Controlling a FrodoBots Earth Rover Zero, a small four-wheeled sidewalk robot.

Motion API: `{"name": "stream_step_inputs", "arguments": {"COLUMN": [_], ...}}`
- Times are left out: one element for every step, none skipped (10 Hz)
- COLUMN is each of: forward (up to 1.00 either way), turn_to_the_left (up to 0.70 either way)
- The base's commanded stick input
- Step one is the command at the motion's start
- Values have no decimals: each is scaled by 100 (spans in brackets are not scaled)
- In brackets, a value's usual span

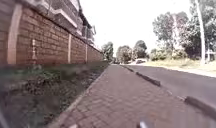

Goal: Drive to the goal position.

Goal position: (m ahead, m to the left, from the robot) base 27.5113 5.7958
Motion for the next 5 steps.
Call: {"name": "stream_step_inputs", "arguments": {"forward": [0,0,0,0,0], "turn_to_the_left": [-85,-58,0,0,0]}}
